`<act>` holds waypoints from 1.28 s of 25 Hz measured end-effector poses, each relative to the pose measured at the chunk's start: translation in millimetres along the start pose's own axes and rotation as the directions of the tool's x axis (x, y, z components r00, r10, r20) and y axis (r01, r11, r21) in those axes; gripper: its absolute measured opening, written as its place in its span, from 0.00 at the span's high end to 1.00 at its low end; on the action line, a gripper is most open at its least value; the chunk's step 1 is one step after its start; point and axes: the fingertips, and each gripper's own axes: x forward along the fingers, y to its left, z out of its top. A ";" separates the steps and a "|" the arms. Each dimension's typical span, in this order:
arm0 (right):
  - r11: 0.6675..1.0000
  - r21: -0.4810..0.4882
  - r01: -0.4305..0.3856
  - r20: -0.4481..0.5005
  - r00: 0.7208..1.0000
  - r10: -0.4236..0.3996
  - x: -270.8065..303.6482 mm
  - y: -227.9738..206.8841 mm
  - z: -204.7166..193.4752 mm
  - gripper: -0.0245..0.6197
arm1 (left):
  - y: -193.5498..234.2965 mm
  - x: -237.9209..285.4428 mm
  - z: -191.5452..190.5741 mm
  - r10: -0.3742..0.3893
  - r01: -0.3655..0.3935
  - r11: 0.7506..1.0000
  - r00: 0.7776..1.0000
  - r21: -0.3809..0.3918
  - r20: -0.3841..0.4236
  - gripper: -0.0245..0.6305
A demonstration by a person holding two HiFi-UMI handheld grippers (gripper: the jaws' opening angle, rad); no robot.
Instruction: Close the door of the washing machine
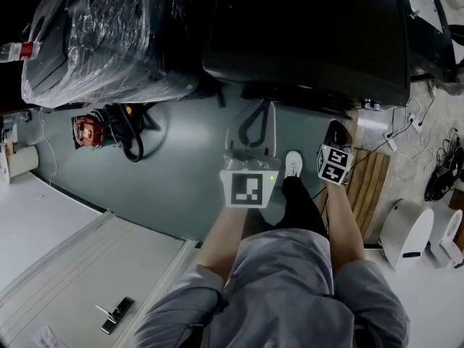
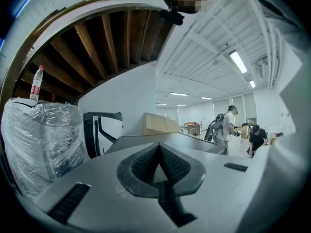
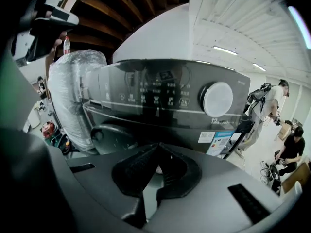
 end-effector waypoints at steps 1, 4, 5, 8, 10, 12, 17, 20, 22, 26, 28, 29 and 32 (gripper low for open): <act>1.000 0.012 0.000 0.029 1.000 0.000 -7.4 1.4 12.3 0.96 | 0.9 -1.2 4.5 -0.003 0.003 1.000 1.000 0.003 0.008 0.96; 0.999 0.042 -0.007 0.121 0.993 0.002 -31.0 7.6 51.7 0.96 | 2.5 -6.0 18.5 -0.012 0.012 1.000 0.999 -0.002 0.034 0.96; 0.999 0.047 -0.013 0.151 0.989 0.006 -39.4 10.8 65.3 0.96 | 3.2 -8.2 23.5 -0.015 0.015 1.000 0.999 -0.003 0.042 0.96; 0.999 0.041 -0.032 0.239 0.971 0.022 -65.3 22.7 107.0 0.96 | 7.2 -15.7 38.7 -0.024 0.024 1.000 0.998 0.006 0.060 0.96; 0.998 0.034 -0.043 0.292 0.956 0.032 -82.6 30.0 132.7 0.96 | 10.2 -21.1 49.3 -0.025 0.024 1.000 0.997 0.004 0.073 0.96; 0.998 0.033 -0.055 0.337 0.941 0.041 -99.4 36.4 155.6 0.96 | 13.0 -26.1 60.1 -0.027 0.027 1.000 0.996 0.009 0.086 0.96; 0.996 0.036 -0.079 0.429 0.901 0.056 -138.4 55.1 203.5 0.96 | 24.8 -38.4 83.3 -0.032 0.031 0.999 0.993 0.008 0.115 0.96; 0.995 0.033 -0.095 0.477 0.876 0.068 -160.4 66.6 228.3 0.96 | 30.3 -44.5 94.3 -0.031 0.031 1.000 0.991 0.006 0.129 0.96; 0.995 0.029 -0.100 0.508 0.858 0.071 -175.5 73.2 243.8 0.96 | 31.3 -48.7 97.5 -0.040 0.039 0.999 0.991 0.010 0.124 0.96; 0.994 0.037 -0.107 0.565 0.822 0.068 -203.9 83.6 270.1 0.96 | 33.3 -57.9 107.3 -0.064 0.064 0.998 0.990 0.003 0.129 0.96; 0.992 0.046 -0.116 0.587 0.806 0.067 -214.6 87.6 280.6 0.96 | 35.5 -62.2 111.7 -0.072 0.071 0.997 0.989 0.015 0.130 0.96; 0.992 0.045 -0.117 0.597 0.799 0.067 -219.2 89.3 284.9 0.96 | 36.5 -64.0 113.5 -0.073 0.071 0.997 0.989 0.023 0.130 0.96; 0.993 0.034 -0.114 0.617 0.784 0.069 -231.5 91.9 292.9 0.96 | 36.6 -69.0 117.1 -0.074 0.070 0.997 0.988 0.037 0.133 0.96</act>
